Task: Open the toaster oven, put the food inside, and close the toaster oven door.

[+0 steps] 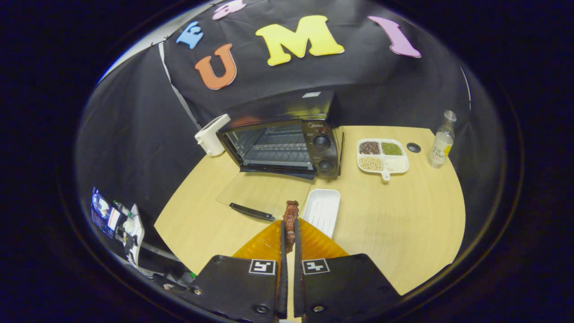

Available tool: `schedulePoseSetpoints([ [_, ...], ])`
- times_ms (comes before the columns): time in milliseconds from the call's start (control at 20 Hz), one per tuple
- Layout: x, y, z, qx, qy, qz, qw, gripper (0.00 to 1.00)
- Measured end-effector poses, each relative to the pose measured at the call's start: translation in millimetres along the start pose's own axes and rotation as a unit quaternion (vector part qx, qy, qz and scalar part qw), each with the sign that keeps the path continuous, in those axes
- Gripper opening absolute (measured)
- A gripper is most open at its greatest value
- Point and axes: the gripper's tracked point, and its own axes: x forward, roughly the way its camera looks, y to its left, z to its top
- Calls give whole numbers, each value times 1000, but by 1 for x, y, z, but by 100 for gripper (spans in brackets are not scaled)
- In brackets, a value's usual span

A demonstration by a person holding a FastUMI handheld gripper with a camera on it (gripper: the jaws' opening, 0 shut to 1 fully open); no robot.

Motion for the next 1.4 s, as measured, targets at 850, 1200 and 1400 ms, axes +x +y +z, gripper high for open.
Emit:
schedulePoseSetpoints([
  [850,78,122,43,-49,-97,-107,988,8],
  [1200,132,125,76,35,-167,-126,977,8],
  [1400,150,104,99,110,-221,-129,960,8],
])
